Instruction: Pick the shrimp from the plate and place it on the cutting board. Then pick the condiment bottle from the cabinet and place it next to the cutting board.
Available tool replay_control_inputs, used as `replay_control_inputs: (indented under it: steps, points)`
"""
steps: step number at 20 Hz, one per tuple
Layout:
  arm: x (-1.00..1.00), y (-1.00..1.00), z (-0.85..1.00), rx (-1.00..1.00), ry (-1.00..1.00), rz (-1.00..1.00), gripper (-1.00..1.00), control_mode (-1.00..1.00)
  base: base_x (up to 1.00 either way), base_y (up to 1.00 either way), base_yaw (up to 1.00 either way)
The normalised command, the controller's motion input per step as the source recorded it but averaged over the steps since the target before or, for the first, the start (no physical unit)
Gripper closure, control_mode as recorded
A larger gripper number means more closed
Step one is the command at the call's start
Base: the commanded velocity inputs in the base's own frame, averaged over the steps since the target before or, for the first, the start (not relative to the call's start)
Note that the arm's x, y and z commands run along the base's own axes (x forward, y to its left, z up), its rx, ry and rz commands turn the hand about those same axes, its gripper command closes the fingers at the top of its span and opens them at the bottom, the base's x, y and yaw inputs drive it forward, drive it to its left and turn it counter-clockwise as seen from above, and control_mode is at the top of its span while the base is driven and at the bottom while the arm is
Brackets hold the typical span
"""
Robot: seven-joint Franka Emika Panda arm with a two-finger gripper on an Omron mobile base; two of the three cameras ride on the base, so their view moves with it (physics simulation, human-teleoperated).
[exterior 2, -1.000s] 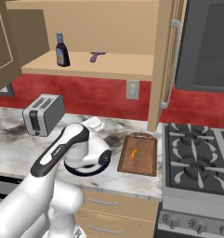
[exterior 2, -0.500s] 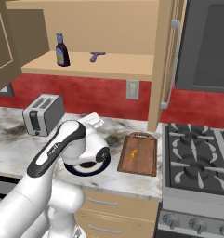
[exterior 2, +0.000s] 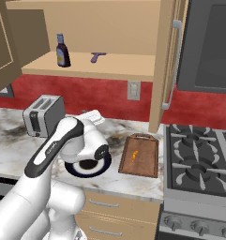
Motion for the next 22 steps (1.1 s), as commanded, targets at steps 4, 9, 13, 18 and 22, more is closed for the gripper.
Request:
replay_control_inputs:
  steps: [4,9,13,18,22]
  points:
    - [0.0,0.0,0.27,0.06,0.04,-0.03,-1.0,-1.0,0.0,0.0,0.0]
    - [0.0,0.0,0.29,0.06,0.05,-0.01,-1.0,-1.0,0.0,0.0,0.0]
    - [0.0,0.01,0.31,0.04,0.04,0.0,-1.0,-1.0,0.0,0.0,0.0]
    - [0.0,0.02,0.28,0.01,0.02,0.0,-1.0,-1.0,0.0,0.0,0.0]
    - [0.0,0.03,0.26,0.01,0.02,0.0,-1.0,-1.0,0.0,0.0,0.0]
